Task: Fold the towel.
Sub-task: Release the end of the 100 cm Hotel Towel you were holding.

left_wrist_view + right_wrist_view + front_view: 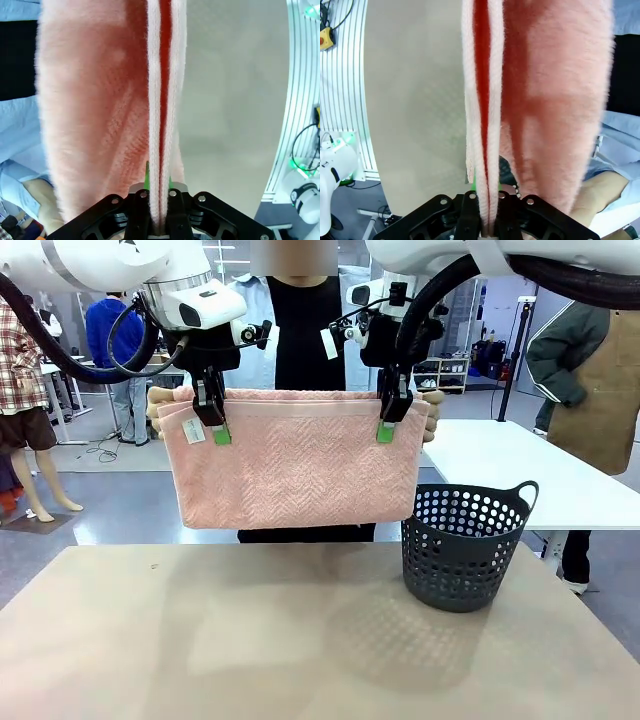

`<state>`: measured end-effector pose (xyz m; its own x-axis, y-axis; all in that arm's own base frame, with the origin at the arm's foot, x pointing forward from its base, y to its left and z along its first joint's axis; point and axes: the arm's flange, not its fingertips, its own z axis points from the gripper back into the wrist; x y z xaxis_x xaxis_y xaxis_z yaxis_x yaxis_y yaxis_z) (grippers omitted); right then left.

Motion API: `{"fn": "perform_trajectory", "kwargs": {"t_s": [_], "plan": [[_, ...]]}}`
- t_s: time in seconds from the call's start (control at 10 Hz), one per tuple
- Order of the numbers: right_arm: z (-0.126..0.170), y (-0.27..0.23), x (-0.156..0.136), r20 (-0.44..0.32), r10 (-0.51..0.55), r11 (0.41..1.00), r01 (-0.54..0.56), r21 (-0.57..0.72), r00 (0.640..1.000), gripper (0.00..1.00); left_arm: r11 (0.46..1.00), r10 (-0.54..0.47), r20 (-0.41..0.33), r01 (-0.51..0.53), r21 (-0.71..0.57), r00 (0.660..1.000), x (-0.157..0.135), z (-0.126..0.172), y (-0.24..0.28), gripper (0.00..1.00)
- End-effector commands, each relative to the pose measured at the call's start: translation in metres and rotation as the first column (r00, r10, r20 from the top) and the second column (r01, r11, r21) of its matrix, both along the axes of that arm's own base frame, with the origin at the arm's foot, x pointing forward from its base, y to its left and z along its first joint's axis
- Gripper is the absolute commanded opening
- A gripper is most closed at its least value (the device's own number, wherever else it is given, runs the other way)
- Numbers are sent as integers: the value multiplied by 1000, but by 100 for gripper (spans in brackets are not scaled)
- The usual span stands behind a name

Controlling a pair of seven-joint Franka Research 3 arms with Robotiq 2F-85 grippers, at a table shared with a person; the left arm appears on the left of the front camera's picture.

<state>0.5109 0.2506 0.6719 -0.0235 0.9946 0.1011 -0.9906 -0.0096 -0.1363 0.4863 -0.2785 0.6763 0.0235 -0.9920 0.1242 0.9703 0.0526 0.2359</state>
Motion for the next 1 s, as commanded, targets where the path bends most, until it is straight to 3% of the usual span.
{"fn": "perform_trajectory", "kwargs": {"t_s": [0.0, 0.9], "plan": [[1, -1, 0, 3, 8, 1000, -8, -2, 1000, 0, 1000, 1, 2, -1, -1, 1000, 0, 1, 1, 0], [1, -1, 0, 3, 8, 1000, -8, -2, 1000, 0, 1000, 1, 2, -1, -1, 1000, 0, 1, 1, 0]]}}
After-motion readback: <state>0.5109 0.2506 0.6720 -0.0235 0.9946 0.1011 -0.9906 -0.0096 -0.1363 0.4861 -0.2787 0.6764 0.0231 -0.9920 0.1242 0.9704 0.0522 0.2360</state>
